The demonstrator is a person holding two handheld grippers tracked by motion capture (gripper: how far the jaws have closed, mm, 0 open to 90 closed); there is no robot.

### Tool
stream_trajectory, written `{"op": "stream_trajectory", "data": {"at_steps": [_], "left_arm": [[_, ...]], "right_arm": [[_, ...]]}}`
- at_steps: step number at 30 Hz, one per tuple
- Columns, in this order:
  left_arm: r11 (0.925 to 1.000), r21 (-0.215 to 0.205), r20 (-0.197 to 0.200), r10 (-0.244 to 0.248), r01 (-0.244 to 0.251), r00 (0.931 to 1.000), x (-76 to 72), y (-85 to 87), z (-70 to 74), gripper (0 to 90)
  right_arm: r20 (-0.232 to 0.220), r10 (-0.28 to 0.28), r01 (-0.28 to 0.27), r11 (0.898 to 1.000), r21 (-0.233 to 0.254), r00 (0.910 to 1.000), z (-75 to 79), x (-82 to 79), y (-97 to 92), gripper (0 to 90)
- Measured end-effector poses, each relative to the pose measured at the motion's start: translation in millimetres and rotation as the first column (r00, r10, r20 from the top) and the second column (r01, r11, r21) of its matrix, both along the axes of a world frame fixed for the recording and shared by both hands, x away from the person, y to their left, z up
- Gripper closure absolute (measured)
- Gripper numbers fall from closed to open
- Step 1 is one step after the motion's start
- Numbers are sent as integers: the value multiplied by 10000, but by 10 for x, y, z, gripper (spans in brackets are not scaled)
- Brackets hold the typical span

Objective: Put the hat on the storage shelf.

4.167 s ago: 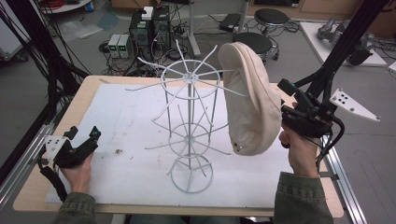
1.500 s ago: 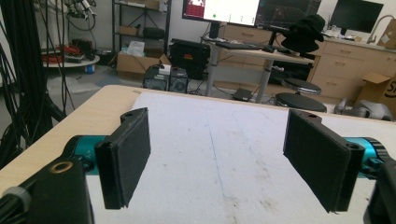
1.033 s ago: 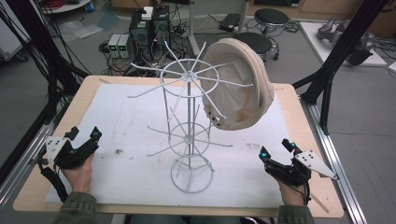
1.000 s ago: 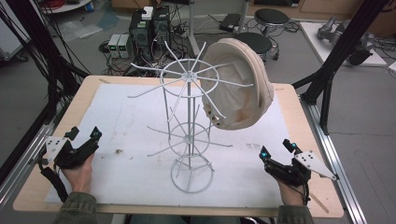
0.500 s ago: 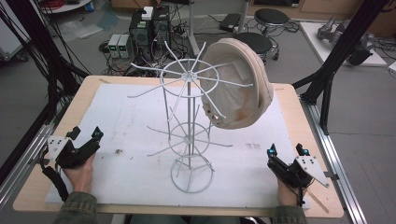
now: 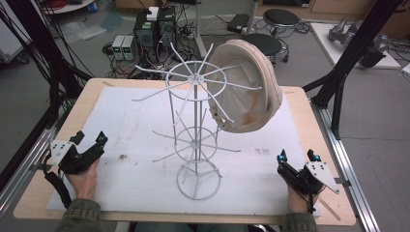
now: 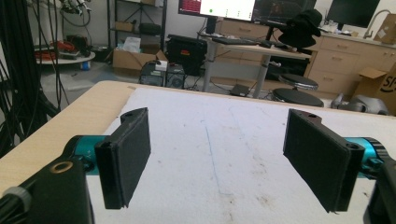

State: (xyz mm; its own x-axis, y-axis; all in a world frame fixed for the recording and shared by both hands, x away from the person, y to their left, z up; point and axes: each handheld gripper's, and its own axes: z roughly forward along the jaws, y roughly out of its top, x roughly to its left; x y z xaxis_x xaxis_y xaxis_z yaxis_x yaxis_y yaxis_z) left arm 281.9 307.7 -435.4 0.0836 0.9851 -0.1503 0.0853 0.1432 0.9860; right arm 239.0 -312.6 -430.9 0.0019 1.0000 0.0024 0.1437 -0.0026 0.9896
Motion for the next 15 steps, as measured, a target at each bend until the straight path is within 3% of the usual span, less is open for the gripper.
{"op": "stream_trajectory", "data": {"at_steps": [15], "left_arm": [[10000, -20, -18, -13, 13, 10000, -3, -1, 0, 235]], "right_arm": [[-34, 162, -162, 9999, -15, 9999, 7, -9, 23, 123]]}}
